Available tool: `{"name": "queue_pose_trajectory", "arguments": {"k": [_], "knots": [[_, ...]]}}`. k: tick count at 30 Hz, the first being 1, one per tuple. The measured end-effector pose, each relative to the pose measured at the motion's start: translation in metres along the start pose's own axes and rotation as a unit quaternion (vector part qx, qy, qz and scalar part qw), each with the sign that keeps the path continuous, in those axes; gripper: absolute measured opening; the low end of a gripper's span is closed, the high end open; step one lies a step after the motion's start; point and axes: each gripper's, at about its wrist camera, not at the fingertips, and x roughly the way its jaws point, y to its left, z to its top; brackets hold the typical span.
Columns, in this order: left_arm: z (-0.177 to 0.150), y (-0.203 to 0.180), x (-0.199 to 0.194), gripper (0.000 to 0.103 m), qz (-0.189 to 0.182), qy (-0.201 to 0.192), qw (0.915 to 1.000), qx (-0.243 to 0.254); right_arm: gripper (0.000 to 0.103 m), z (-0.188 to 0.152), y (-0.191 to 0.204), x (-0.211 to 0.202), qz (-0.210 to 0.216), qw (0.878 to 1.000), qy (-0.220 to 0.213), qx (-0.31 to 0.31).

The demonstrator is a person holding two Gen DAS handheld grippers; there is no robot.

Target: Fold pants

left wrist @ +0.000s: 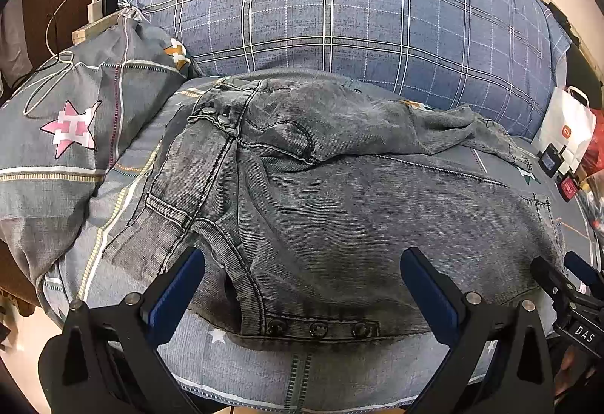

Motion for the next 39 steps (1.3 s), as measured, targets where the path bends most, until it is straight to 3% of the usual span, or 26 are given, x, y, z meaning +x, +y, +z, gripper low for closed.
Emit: {"name": "queue_pose_trajectory", "arguments": {"k": [4, 6, 8, 10, 12, 16, 20, 21, 24, 25, 27, 29, 31, 35, 39], "knots": [[-0.001, 0.004, 0.0, 0.103, -0.002, 0.003, 1.0, -0.002, 0.103, -0.001, -0.003, -0.001, 0.004, 1.0, 0.001, 0.008], [-0.002, 0.013, 0.001, 0.103, -0.02, 0.009, 0.9996, -0.015, 0.103, -0.002, -0.009, -0.001, 0.019, 1.0, 0.007, 0.022], [-0.005, 0.038, 0.001, 0.103, -0.048, 0.012, 0.9967, -0.064, 0.103, -0.006, -0.024, -0.001, 0.049, 0.997, 0.022, 0.053], [-0.008, 0.065, 0.004, 0.103, -0.052, 0.022, 0.9913, -0.119, 0.103, -0.013, -0.05, -0.004, 0.085, 0.99, 0.037, 0.105], [-0.013, 0.097, 0.011, 0.103, -0.036, 0.034, 0.9839, -0.172, 0.103, -0.022, -0.081, -0.004, 0.112, 0.979, 0.053, 0.164], [-0.02, 0.124, 0.028, 0.103, 0.018, 0.057, 0.9804, -0.188, 0.103, -0.043, -0.156, 0.0, 0.131, 0.94, 0.076, 0.306], [-0.027, 0.138, 0.053, 0.103, 0.002, 0.089, 0.969, -0.23, 0.103, -0.058, -0.209, 0.019, 0.149, 0.892, 0.097, 0.415], [-0.027, 0.139, 0.053, 0.103, 0.002, 0.085, 0.9686, -0.234, 0.103, -0.059, -0.213, 0.022, 0.153, 0.885, 0.098, 0.428], [-0.024, 0.138, 0.053, 0.103, -0.003, 0.079, 0.9694, -0.232, 0.102, -0.054, -0.219, 0.027, 0.159, 0.88, 0.088, 0.439], [-0.023, 0.14, 0.054, 0.102, -0.004, 0.079, 0.9687, -0.235, 0.097, -0.053, -0.22, 0.029, 0.16, 0.877, 0.087, 0.444], [-0.019, 0.141, 0.054, 0.094, 0.001, 0.078, 0.9669, -0.243, 0.081, -0.047, -0.22, 0.034, 0.147, 0.883, 0.091, 0.437], [-0.018, 0.143, 0.052, 0.077, 0.0, 0.075, 0.9664, -0.246, 0.059, -0.05, -0.221, 0.041, 0.14, 0.88, 0.102, 0.443], [-0.015, 0.148, 0.051, 0.055, -0.022, 0.08, 0.9636, -0.254, 0.049, -0.047, -0.22, 0.04, 0.125, 0.888, 0.101, 0.431], [-0.012, 0.154, 0.053, 0.039, -0.041, 0.086, 0.9566, -0.276, 0.038, -0.038, -0.217, 0.044, 0.097, 0.908, 0.103, 0.394], [-0.007, 0.153, 0.048, 0.02, -0.045, 0.082, 0.9573, -0.274, 0.028, -0.025, -0.206, 0.04, 0.07, 0.932, 0.099, 0.342]]}}
